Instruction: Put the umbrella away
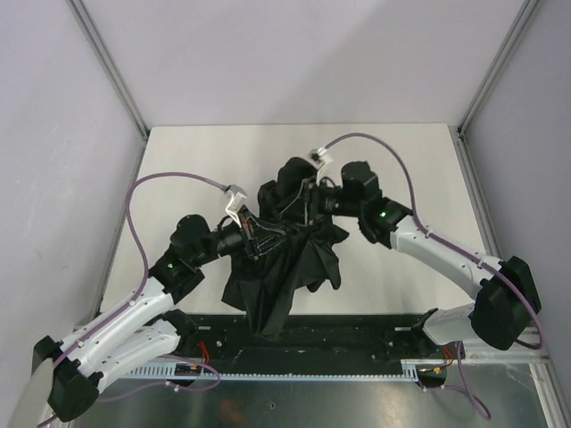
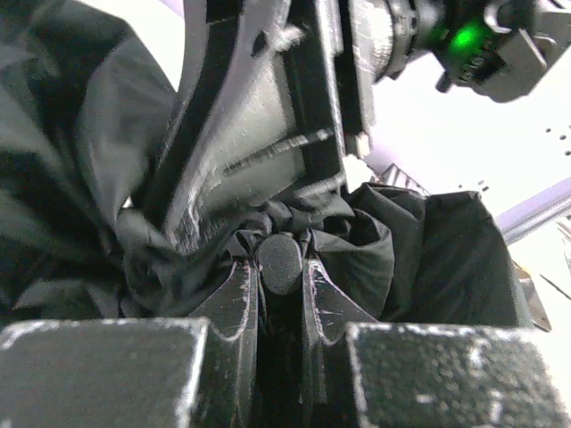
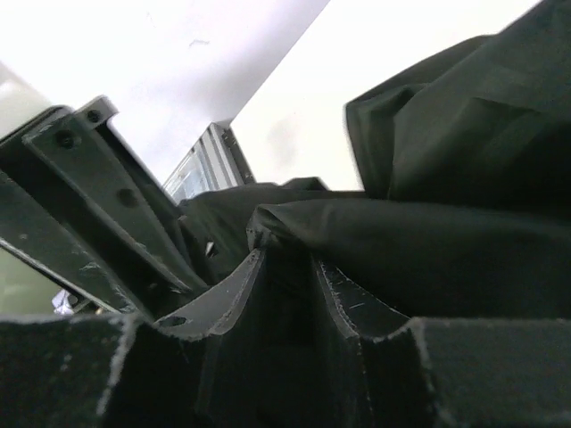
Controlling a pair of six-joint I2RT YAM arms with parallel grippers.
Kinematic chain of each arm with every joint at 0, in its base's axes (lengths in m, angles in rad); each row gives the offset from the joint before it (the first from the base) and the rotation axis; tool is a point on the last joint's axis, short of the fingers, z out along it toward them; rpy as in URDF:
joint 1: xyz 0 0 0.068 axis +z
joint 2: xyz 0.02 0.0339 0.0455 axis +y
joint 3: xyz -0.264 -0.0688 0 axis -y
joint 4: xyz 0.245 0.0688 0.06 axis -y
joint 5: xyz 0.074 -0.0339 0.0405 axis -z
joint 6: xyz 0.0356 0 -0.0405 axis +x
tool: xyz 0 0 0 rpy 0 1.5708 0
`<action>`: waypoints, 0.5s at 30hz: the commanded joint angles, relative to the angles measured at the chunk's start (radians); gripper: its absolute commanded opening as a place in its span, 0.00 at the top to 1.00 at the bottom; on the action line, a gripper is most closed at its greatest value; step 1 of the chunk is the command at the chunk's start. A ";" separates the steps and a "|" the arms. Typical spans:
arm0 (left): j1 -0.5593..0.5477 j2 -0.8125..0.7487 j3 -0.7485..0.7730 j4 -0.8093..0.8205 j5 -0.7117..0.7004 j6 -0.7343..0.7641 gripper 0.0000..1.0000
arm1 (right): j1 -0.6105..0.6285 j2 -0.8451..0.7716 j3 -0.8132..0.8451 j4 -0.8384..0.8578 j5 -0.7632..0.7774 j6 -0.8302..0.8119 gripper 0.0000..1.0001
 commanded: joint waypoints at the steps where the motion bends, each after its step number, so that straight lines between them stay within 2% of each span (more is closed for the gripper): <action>1: 0.004 0.023 0.075 0.174 0.011 -0.073 1.00 | 0.097 -0.027 0.038 0.089 -0.009 0.057 0.68; 4: 0.004 0.048 0.079 0.212 0.045 -0.088 1.00 | 0.036 -0.095 0.037 0.073 -0.033 0.078 0.63; 6: 0.005 0.050 0.067 0.225 0.065 -0.090 1.00 | -0.042 -0.157 0.038 0.020 -0.044 0.062 0.55; 8: 0.009 0.044 0.055 0.237 0.099 -0.091 1.00 | -0.134 -0.215 0.038 -0.059 -0.077 0.016 0.37; 10: 0.017 0.041 0.045 0.246 0.148 -0.091 1.00 | -0.235 -0.265 0.039 -0.164 -0.125 -0.068 0.14; 11: 0.022 0.039 0.041 0.249 0.172 -0.090 1.00 | -0.282 -0.294 0.040 -0.220 -0.144 -0.113 0.07; 13: 0.037 0.031 0.030 0.250 0.213 -0.091 1.00 | -0.355 -0.350 0.041 -0.324 -0.162 -0.203 0.02; 15: 0.055 0.017 0.020 0.250 0.249 -0.091 1.00 | -0.373 -0.406 0.035 -0.403 -0.147 -0.273 0.01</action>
